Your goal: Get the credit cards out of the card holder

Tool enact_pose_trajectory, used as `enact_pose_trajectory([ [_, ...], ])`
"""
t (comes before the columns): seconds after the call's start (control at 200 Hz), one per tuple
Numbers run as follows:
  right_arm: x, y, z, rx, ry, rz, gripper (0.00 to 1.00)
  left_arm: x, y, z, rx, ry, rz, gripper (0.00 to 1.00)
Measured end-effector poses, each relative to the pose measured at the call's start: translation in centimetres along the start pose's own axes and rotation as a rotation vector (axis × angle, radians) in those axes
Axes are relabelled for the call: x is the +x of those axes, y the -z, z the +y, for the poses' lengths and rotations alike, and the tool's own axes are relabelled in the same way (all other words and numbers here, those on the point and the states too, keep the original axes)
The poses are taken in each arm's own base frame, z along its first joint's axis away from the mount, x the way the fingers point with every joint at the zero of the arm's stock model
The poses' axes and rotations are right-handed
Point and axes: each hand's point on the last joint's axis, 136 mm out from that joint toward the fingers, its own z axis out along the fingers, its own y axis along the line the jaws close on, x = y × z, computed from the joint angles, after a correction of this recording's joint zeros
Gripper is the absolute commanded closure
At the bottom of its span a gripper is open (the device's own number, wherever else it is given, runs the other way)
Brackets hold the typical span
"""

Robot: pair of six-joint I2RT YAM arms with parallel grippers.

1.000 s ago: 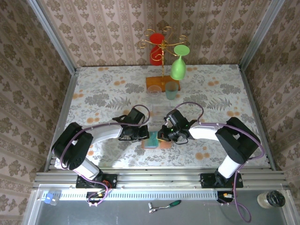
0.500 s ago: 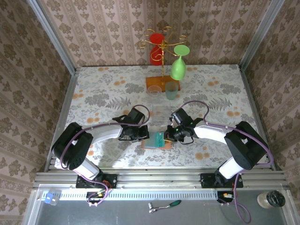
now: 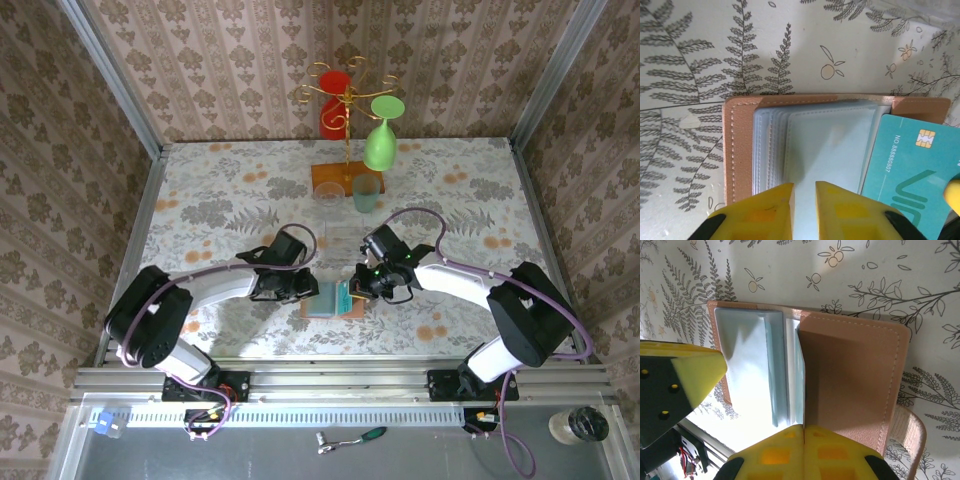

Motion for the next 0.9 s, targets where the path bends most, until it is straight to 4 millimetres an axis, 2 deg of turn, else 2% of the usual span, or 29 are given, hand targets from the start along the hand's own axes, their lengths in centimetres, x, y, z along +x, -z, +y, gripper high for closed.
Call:
enact_pose_trajectory([
  [0.155,-0.2,0.3,0.9,-0.004,0.011,-0.002,0.99,-0.4,0.9,-0.1,0.004,-0.001,-0.028,0.73],
  [0.31,-0.3,0.4,1.6,-0.011,0.024,-0.002,0.98,-0.1,0.8,0.7,-0.014,0.012,-0.022,0.67],
  [0.495,0.1,-0.4,1.2,0.024,0.017,0.026,0.98,1.0,-0.1,2.2,-0.032,0.024,0.010,0.63],
  [0.675,0.1,-0.6,1.1,0.051,0.013,0.037,0.97,0.8,-0.3,1.7,0.002,0.017,0.001,0.63],
  [0.9,-0.1,-0.7,1.6,0.055,0.018,0.040,0.87,0.8,-0.5,1.5,0.036,0.027,-0.004,0.63],
])
